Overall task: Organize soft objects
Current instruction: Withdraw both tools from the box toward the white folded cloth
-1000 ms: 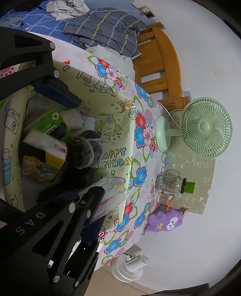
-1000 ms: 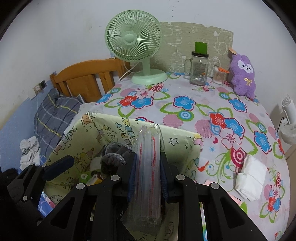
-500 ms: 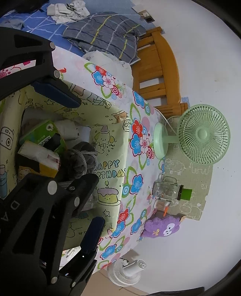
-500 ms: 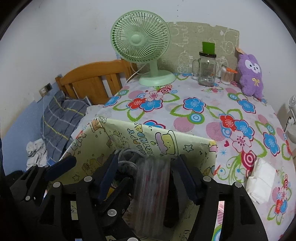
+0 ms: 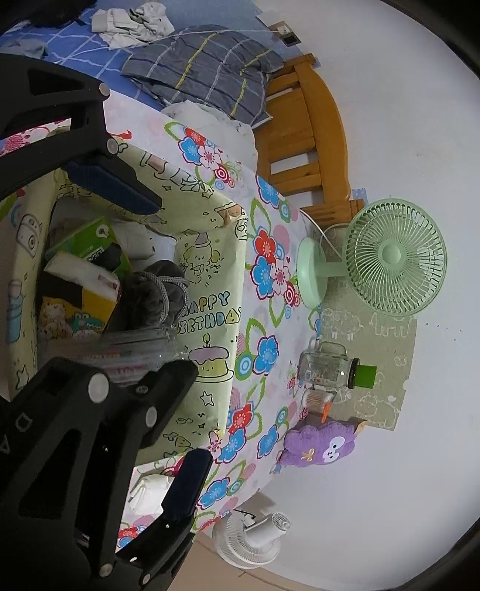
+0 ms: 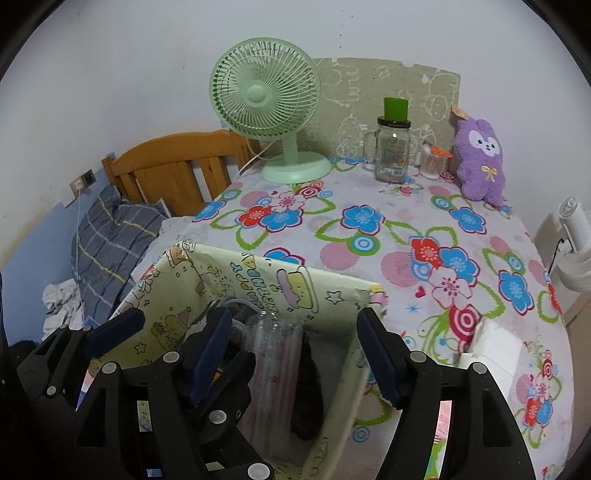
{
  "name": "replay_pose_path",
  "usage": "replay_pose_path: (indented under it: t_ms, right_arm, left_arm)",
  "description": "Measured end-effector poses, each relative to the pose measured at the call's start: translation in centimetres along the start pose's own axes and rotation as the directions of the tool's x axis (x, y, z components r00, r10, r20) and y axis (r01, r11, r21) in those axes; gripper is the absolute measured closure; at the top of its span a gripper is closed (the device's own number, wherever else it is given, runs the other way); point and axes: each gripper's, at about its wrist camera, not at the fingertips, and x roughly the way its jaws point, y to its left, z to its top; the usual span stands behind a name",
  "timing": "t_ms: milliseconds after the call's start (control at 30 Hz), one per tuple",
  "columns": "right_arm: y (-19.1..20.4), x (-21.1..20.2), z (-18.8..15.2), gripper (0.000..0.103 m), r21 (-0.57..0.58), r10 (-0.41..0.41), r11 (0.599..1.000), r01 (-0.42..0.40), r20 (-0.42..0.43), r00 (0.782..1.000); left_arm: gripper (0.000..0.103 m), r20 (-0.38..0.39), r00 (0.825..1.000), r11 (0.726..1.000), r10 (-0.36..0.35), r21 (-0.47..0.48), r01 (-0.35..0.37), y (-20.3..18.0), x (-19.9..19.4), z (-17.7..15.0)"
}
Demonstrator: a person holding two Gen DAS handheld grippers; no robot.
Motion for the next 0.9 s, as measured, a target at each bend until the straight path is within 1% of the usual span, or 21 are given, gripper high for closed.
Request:
replay_pose_path:
  t_ms: [400, 900]
  right_arm:
    - [-1.8, -2.9, -0.3, 0.029, 0.004, -0.015, 1.000, 0.015, 0.047, 0.999]
    - [-4.4, -6.5, -0.7, 0.029, 0.021, -0.041, 0.999, 0.039, 0.104, 0.994]
  left_arm:
    - [0.008, 0.040, 0.999, 1.000, -0.005, 0.014, 0.005, -2.1, -1.9, 0.1]
    - [0.008, 0.090, 0.996, 0.999, -0.030, 0.045, 0.026, -5.3, -4.2, 0.4]
